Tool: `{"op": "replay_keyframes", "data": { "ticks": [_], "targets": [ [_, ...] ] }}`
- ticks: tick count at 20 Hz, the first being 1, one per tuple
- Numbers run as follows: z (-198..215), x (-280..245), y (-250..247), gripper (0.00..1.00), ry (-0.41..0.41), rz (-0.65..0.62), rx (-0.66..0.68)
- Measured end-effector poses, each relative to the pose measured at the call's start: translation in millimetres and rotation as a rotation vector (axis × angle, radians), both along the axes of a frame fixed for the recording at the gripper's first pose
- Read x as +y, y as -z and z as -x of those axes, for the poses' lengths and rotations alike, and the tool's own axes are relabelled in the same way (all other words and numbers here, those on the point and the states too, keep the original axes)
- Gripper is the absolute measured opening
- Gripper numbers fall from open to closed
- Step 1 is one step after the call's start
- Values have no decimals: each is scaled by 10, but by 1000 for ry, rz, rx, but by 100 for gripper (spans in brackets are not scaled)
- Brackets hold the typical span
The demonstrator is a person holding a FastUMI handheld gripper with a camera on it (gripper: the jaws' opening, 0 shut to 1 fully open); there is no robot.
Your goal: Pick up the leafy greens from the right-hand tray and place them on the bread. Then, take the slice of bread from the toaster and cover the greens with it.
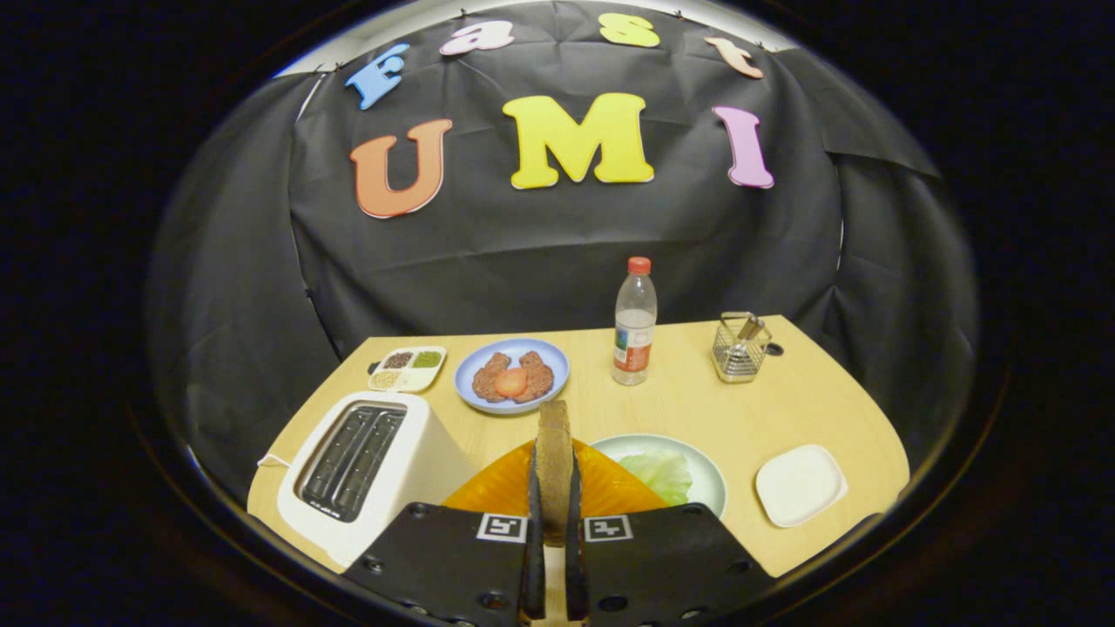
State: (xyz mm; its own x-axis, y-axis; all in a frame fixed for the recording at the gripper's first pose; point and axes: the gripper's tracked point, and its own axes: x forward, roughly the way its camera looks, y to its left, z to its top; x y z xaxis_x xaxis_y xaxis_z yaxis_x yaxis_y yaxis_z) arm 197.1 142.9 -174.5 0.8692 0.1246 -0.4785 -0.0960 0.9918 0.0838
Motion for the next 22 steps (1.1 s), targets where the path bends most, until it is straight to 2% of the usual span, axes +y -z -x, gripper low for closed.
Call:
{"op": "replay_keyframes", "data": {
  "ticks": [7, 15, 16, 19, 21, 22],
  "targets": [
    [-189, -296, 462, 9, 17, -50, 68],
    [-180, -679, 590, 9, 42, -48, 67],
    [-184, -723, 601, 14, 43, -37, 67],
    [-204, -838, 686, 14, 50, -28, 72],
    [-214, -945, 796, 31, 66, -16, 101],
    [-221, -979, 848, 32, 68, -18, 116]
  ]
}}
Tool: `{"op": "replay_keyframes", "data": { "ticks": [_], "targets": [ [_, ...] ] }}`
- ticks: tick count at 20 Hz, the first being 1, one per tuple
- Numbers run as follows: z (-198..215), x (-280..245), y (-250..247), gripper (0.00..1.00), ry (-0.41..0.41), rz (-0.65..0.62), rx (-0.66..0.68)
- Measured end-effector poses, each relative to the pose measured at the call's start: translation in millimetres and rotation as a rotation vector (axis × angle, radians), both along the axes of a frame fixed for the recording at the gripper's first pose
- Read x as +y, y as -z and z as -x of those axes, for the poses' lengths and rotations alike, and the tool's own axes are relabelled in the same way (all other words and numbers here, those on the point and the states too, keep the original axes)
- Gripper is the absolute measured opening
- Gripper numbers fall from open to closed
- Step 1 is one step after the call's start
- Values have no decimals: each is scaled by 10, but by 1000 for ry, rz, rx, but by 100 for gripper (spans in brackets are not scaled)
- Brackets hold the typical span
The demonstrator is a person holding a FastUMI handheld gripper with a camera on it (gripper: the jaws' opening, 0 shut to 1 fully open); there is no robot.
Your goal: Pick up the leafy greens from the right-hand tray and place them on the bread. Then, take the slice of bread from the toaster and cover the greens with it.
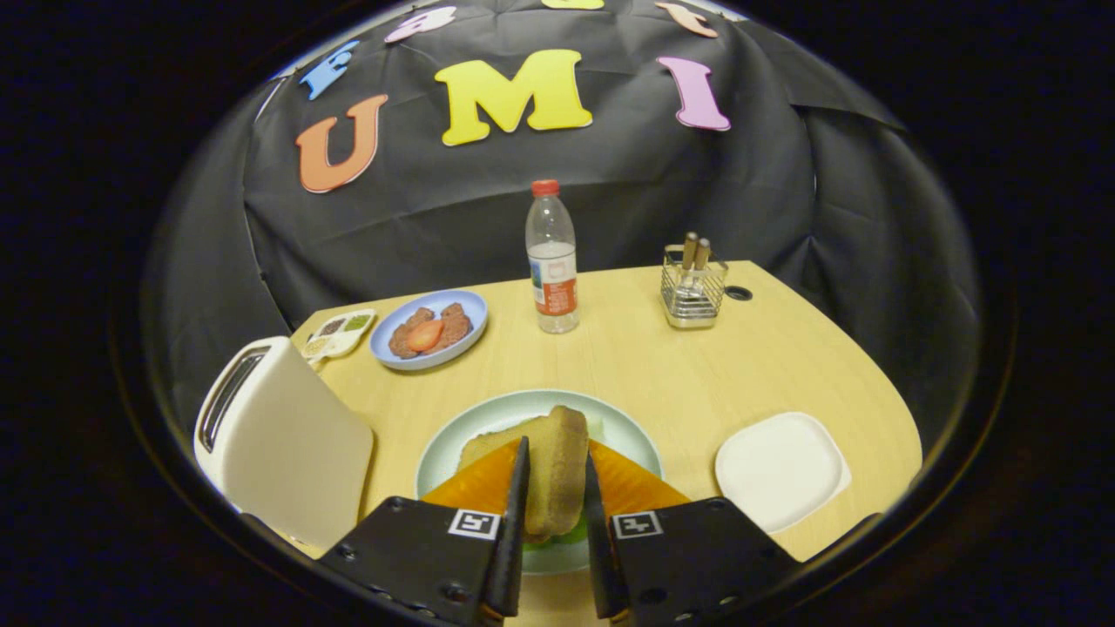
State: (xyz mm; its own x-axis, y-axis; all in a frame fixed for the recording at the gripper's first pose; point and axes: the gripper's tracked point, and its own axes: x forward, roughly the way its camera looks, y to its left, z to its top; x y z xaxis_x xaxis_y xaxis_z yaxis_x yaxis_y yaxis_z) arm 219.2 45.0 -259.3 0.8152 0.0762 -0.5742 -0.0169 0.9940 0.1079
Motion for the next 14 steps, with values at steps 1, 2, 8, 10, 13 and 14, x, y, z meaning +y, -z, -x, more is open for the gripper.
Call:
{"op": "replay_keyframes", "data": {
  "ticks": [1, 2, 8, 10, 13, 14],
  "targets": [
    [-11, -46, 42, 32, 6, -3, 13],
    [-5, -79, 81, 32, 7, -12, 23],
    [41, -275, 241, 52, 36, -25, 76],
    [45, -326, 239, 60, 42, -7, 79],
    [43, -334, 204, 56, 31, 8, 60],
    [46, -341, 202, 61, 30, 12, 56]
  ]
}}
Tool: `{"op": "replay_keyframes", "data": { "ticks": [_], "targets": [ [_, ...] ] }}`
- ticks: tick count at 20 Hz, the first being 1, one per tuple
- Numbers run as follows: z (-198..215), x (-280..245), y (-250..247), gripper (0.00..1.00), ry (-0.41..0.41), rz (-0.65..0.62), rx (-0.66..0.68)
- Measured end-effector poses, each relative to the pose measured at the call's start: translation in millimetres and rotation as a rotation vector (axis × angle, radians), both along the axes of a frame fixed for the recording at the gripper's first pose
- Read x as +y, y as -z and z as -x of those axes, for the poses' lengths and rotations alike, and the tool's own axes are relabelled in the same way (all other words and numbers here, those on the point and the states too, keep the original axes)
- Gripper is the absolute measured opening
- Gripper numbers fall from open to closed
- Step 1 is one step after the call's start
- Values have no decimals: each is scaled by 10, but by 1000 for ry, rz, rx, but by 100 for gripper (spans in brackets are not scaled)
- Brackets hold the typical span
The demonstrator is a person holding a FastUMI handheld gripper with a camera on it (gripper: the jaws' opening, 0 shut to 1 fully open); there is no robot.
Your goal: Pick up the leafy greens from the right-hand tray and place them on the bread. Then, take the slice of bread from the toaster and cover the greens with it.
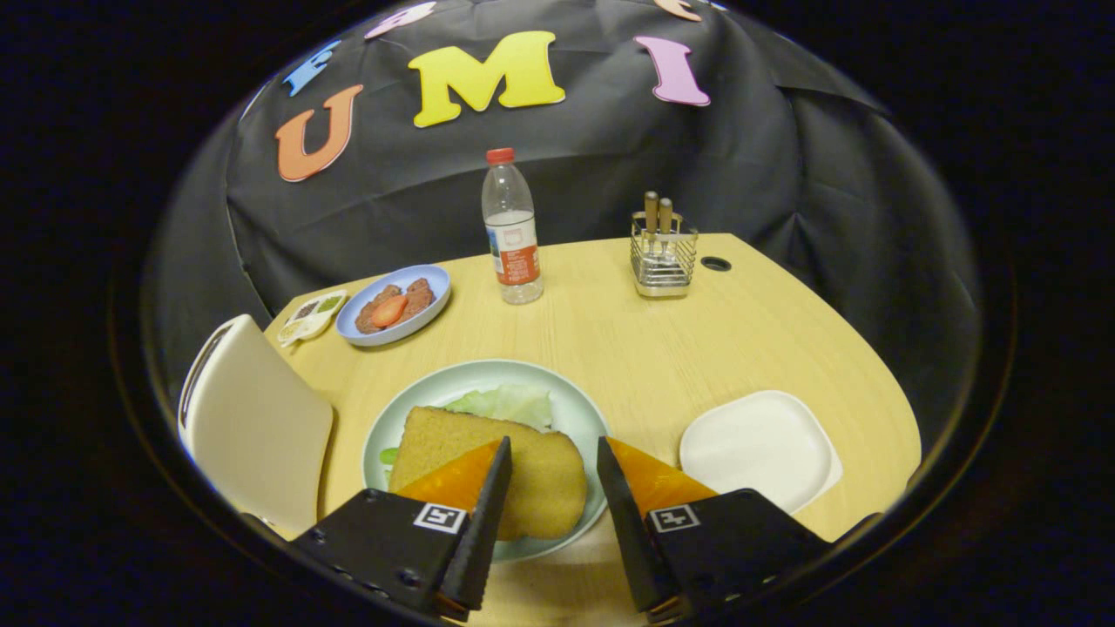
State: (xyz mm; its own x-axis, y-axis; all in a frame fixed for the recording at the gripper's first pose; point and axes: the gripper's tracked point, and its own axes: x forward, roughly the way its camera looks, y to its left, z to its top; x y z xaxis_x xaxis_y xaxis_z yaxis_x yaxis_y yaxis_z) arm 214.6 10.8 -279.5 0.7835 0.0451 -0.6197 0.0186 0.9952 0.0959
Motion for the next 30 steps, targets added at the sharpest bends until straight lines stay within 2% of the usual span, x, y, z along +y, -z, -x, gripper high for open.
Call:
{"op": "replay_keyframes", "data": {
  "ticks": [3, 5, 10, 15, 19, 24, 25, 27, 30],
  "targets": [
    [41, -98, -9, 66, 13, 21, 2],
    [76, -138, -50, 73, 14, 19, -1],
    [369, -156, -494, 97, 15, 1, -136],
    [998, -106, -1049, 97, 30, 93, -279],
    [1565, 70, -1420, 96, 24, 61, -402],
    [2294, 41, -1753, 96, 34, 67, -553],
    [2384, 110, -1749, 96, 16, 53, -568],
    [2564, 71, -1746, 96, 40, 87, -603],
    [2744, 173, -1750, 95, 2, 81, -638]
  ]
}}
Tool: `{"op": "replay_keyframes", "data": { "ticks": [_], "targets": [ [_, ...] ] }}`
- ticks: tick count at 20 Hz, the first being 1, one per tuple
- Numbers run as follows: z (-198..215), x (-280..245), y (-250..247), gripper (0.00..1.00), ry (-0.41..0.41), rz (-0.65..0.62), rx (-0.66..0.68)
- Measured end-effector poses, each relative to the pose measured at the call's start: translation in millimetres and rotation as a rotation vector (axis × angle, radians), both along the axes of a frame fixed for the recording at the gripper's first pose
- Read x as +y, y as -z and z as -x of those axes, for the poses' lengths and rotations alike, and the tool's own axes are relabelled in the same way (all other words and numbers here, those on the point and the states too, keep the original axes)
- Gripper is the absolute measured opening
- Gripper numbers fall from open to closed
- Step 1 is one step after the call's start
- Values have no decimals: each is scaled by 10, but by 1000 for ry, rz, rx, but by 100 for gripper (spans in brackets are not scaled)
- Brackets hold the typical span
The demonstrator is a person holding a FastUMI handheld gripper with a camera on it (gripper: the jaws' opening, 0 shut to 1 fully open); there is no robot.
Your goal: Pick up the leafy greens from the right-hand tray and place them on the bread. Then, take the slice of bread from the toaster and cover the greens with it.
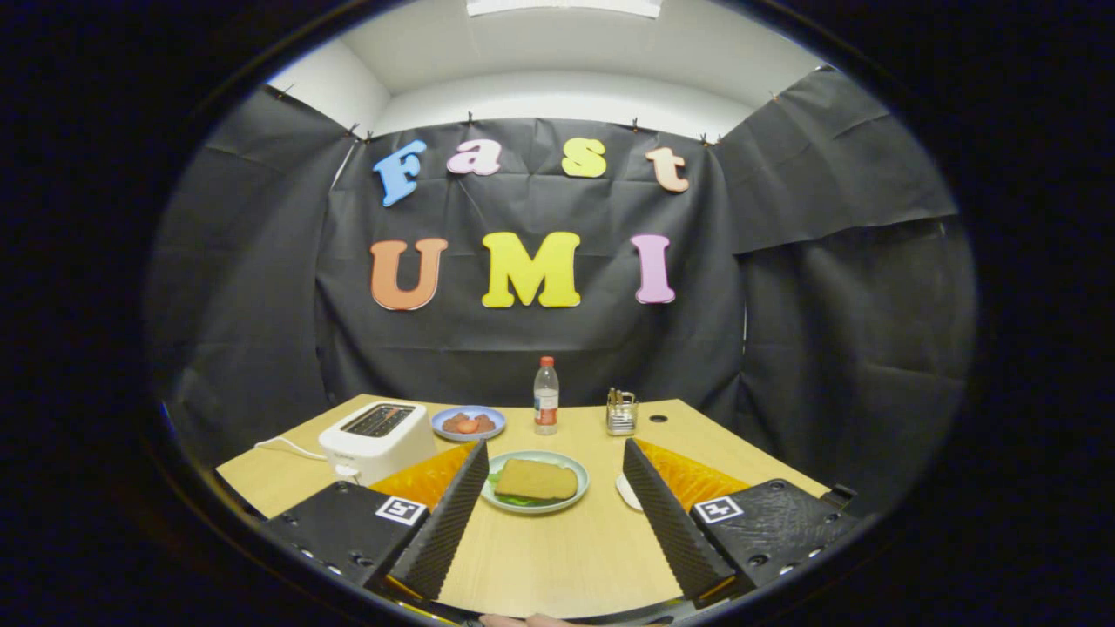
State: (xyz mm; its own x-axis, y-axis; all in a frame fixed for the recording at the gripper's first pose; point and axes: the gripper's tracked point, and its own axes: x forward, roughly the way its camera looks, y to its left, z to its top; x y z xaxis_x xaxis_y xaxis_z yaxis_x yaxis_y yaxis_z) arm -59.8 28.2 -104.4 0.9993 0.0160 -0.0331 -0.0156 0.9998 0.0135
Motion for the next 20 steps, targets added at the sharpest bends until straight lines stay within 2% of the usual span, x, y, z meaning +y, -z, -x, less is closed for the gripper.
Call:
{"op": "replay_keyframes", "data": {
  "ticks": [5, 20],
  "targets": [
    [23, -5, -114, 96, -25, -36, -20],
    [29, 126, -321, 96, -4, 67, -78]
  ]
}}
